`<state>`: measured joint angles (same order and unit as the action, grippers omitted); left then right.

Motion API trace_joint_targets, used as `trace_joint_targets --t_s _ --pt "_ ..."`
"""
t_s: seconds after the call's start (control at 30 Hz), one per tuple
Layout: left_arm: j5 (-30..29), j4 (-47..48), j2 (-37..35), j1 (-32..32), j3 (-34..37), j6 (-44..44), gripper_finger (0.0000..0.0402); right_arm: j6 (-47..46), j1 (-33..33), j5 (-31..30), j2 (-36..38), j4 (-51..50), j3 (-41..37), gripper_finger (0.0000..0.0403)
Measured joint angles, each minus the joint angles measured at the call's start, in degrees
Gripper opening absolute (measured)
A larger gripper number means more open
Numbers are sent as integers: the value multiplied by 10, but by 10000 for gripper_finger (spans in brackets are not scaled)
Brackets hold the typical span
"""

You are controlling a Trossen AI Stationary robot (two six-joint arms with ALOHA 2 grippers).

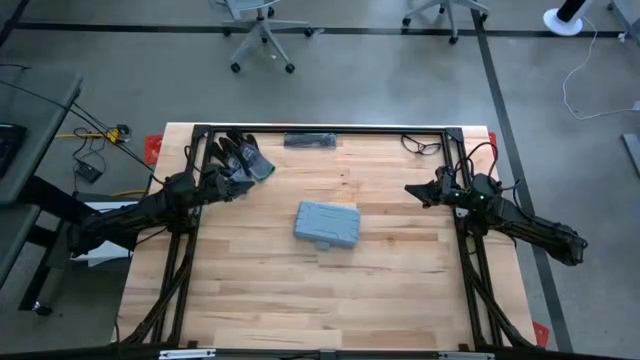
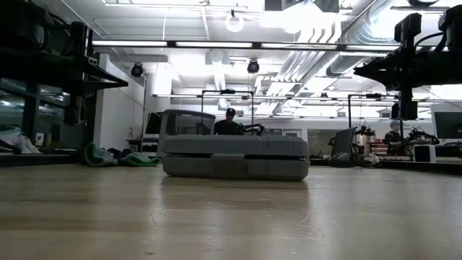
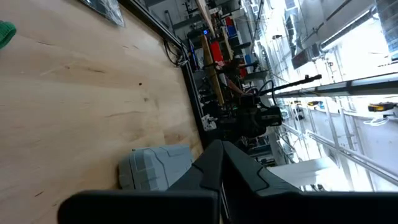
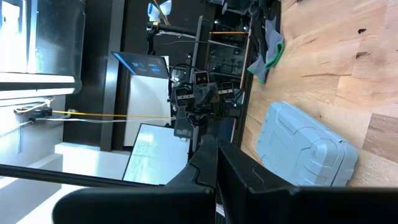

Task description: Prefit tool cases

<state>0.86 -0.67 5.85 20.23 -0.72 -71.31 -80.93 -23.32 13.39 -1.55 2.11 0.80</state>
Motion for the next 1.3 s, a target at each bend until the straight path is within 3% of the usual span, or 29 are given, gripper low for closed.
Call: trace_joint_targets --t_s 0.23,0.37,0.47,1.0,1.2,1.3 --pt "-10 -1 0 0 0 0 0 0 0 0 0 0 0 0" --pt "-126 -16 0 0 0 0 0 0 0 0 0 0 0 0" --pt "-168 -22 0 0 0 0 0 0 0 0 0 0 0 0" --pt "-176 -26 0 0 0 13 0 0 0 0 0 0 0 0" --pt "-242 -58 2 0 0 -34 0 1 0 -4 0 0 0 0" --pt "-263 -104 2 0 0 -90 0 4 -1 -51 0 -6 0 0"
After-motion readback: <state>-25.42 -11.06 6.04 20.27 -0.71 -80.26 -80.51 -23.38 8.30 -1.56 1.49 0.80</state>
